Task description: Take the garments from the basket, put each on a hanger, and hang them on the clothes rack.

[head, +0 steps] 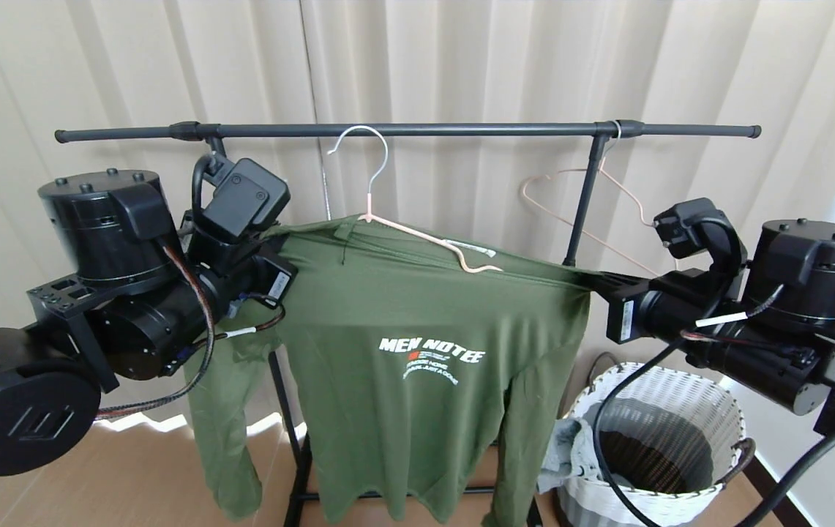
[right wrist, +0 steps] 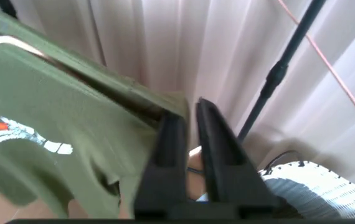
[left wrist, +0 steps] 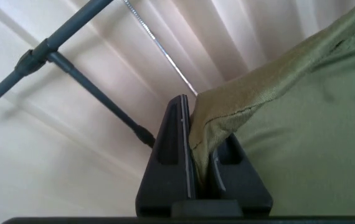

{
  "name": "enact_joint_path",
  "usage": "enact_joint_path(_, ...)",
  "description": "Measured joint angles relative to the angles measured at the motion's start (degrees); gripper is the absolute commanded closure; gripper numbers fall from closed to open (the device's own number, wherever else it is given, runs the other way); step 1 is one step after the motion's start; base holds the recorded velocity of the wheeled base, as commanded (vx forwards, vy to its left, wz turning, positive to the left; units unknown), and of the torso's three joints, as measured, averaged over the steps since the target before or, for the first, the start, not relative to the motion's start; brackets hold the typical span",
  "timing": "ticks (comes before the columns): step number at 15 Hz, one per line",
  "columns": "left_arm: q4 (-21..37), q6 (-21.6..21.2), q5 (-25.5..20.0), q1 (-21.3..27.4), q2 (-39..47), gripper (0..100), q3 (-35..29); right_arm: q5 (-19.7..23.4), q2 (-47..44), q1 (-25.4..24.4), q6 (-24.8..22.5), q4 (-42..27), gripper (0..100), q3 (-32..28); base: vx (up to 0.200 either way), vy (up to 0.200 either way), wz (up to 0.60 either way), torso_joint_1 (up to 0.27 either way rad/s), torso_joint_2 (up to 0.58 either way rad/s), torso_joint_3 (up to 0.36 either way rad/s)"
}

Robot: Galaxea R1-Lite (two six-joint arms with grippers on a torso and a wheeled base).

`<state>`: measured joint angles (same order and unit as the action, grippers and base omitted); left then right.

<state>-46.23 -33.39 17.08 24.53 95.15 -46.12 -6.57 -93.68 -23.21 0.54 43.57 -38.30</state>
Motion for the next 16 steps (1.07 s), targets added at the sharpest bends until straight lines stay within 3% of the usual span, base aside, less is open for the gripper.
enact_joint_path(4, -1.65, 5.17, 2.02, 2.62, 2.28, 100, -1.38, 1.62, 6.53, -6.56, -0.27, -8.05, 0, 0.13, 0.0, 0.0, 0.0, 0.0, 0.0, 0.0)
enact_joint_path(6, -1.65, 6.19, 2.0, 3.5, 3.11, 100, -1.97, 2.66, 8.52, -8.29, -2.65, -8.89, 0, 0.0, 0.0, 0.0, 0.0, 0.0, 0.0, 0.0)
enact_joint_path(9, -1.65, 7.97, 1.77, 5.57, 3.63, 100, -2.04, 6.46, 9.56, -8.92, -7.56, -9.11, 0, -1.44, 0.0, 0.0, 0.0, 0.0, 0.0, 0.0)
enact_joint_path(13, -3.41, 8.29, 1.26, 8.98, 3.72, 100, -1.84, 6.62, 6.97, -8.98, -14.79, -9.28, 0, -6.24, 0.0, 0.0, 0.0, 0.0, 0.0, 0.0)
enact_joint_path(16, -3.52, 8.07, 1.23, 10.34, 3.74, 100, -1.8, 6.5, 3.17, -8.81, -17.34, -9.33, 0, -11.08, 0.0, 0.0, 0.0, 0.0, 0.0, 0.0)
